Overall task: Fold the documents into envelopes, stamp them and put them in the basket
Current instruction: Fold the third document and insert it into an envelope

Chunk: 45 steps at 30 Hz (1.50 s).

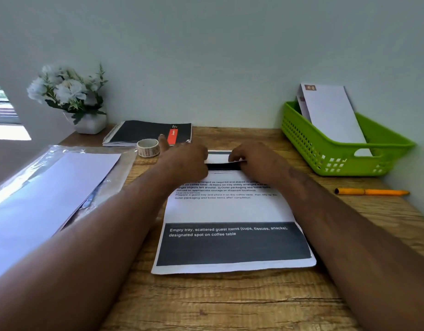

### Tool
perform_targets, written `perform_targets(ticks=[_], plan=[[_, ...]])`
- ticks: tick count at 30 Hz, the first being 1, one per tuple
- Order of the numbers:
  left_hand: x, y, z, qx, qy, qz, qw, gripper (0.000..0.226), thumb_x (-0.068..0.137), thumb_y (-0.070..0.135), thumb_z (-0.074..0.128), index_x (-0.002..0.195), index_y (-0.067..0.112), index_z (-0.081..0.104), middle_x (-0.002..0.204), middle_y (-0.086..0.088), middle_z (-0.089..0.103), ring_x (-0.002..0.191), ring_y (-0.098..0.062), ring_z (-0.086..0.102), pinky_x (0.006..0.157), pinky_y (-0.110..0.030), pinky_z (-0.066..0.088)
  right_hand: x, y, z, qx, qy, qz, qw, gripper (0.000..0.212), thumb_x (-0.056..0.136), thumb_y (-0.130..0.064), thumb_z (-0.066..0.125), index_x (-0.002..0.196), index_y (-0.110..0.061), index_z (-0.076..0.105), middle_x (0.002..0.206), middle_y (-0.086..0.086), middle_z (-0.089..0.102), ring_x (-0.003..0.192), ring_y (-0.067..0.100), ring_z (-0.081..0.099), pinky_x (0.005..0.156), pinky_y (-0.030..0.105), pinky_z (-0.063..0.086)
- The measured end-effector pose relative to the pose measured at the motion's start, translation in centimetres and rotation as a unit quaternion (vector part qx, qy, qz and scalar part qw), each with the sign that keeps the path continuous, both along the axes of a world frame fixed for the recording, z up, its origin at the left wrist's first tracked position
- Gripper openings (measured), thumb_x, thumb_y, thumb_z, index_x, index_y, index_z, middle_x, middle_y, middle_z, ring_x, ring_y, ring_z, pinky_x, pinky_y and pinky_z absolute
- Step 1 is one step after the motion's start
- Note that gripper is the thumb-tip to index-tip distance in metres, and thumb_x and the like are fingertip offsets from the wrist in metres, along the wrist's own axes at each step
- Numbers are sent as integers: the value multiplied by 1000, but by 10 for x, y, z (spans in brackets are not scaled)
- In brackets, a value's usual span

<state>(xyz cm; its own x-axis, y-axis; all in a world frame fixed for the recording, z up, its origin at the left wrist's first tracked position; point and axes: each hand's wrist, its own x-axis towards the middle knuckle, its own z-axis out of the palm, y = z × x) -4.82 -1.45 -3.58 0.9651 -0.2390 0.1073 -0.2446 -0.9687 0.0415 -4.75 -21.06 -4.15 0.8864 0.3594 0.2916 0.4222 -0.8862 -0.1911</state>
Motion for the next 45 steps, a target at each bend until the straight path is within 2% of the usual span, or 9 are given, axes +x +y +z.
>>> perform_targets(ticks=[5,9,12,15,18,29,40,43,45], plan=[[-5,-15,0,5,-32,-19,999,38,93,33,36,121,19,59,134,-4,55,133,-26,41,108,-67,-10,-3,-5,2,91,102,-5,991,30,84,-12,59,111,-20,71,107,-12,58,99,2,52,85,17,36],[5,-21,-20,-77,26,-128,988,40,102,30,32,137,14,45,150,-8,37,142,-32,26,116,-51,18,-2,-7,-1,142,146,-7,979,32,82,-9,61,110,-20,71,111,-12,56,110,7,55,91,19,40],[8,-21,-24,-53,72,-106,990,49,104,34,26,149,15,29,158,-4,24,147,-27,17,118,-47,15,-4,-8,0,180,203,-11,962,35,86,-19,64,121,-21,66,139,-9,48,126,7,45,97,20,32],[8,-22,-24,-29,77,-96,992,54,104,37,21,154,18,13,162,1,9,149,-22,6,120,-48,8,-4,-3,-5,75,190,-16,979,49,98,-39,46,144,-23,41,157,-4,26,143,13,24,113,26,19],[8,-24,-25,-24,78,-88,993,54,104,39,17,155,20,10,162,3,8,149,-20,4,119,-51,6,-3,13,-14,-37,155,-18,987,53,103,-41,28,152,-21,21,160,1,17,148,17,10,119,42,13],[6,-23,-25,-36,82,-62,994,54,103,43,16,154,28,8,162,12,4,149,-15,2,116,-58,1,-8,19,-12,-67,144,-93,983,48,104,-37,20,151,-30,19,159,-13,17,147,9,11,114,58,-3],[9,-33,-18,0,84,-39,996,58,99,39,18,154,23,10,162,8,5,149,-21,6,111,-67,-6,-3,3,-16,-51,137,-134,980,49,103,-34,21,151,-24,23,159,-8,20,146,15,16,116,54,11],[11,-41,-20,-11,54,-75,996,57,99,33,20,154,21,11,163,6,5,149,-21,6,113,-61,-11,-3,4,-16,-79,113,-115,984,47,103,-33,23,149,-24,27,156,-8,27,143,15,23,112,58,15],[12,-43,-24,-41,64,-86,993,55,102,34,20,154,21,13,162,5,8,149,-20,7,116,-56,-1,-4,7,-17,-82,100,-93,987,47,103,-32,24,149,-24,26,156,-8,27,143,15,23,111,59,15]])
